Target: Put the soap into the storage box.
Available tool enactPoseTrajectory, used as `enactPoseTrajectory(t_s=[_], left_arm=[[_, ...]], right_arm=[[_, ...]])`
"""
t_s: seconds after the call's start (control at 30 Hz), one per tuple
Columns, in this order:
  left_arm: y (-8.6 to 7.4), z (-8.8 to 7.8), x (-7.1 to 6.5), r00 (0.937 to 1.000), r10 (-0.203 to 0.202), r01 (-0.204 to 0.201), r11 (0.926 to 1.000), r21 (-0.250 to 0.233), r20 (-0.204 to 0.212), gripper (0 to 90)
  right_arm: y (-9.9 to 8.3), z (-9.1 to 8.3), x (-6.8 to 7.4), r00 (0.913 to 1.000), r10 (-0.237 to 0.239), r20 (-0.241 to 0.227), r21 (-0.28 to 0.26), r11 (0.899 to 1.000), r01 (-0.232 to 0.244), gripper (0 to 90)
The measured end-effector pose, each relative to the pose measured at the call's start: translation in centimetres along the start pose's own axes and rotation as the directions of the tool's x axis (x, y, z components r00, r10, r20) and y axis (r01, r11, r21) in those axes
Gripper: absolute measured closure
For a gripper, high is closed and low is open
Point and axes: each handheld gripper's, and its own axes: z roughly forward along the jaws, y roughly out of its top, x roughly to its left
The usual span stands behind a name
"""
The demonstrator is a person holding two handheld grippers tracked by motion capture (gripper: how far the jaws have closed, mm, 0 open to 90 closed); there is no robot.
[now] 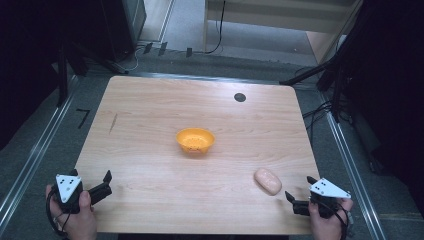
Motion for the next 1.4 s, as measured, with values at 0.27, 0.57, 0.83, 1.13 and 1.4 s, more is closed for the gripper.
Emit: enactPoseTrajectory(t_s=[0.27, 0.57, 0.83, 1.13, 1.4], left_arm=[[0.0, 0.0, -0.1, 0.9999, 0.015, -0.015, 0.9999, 0.004, 0.007, 0.0], [0.0, 0.0, -0.1, 0.9997, 0.021, -0.021, 0.9998, 0.006, 0.010, 0.0], [0.0, 0.1, -0.2, 0.9997, 0.024, -0.024, 0.9997, 0.005, 0.010, 0.0], [0.0, 0.1, -0.2, 0.9997, 0.024, -0.024, 0.9997, 0.006, 0.009, 0.0], [0.0, 0.1, -0.2, 0.9997, 0.024, -0.024, 0.9996, 0.013, 0.006, 0.0]], right_arm=[[1.6, 0.3, -0.2, 0.9987, -0.032, -0.040, 0.093, 0.995, 0.036, 7.0], [3.3, 1.0, -0.1, 0.9948, -0.060, -0.083, 0.153, 0.986, 0.072, 8.8], [4.1, 1.7, 0.1, 0.9918, -0.069, -0.108, 0.194, 0.977, 0.089, 8.9], [5.0, 1.9, 0.1, 0.9911, -0.069, -0.114, 0.225, 0.970, 0.094, 8.9], [6.1, 1.8, 0.1, 0.9898, -0.081, -0.117, 0.252, 0.962, 0.108, 8.9]])
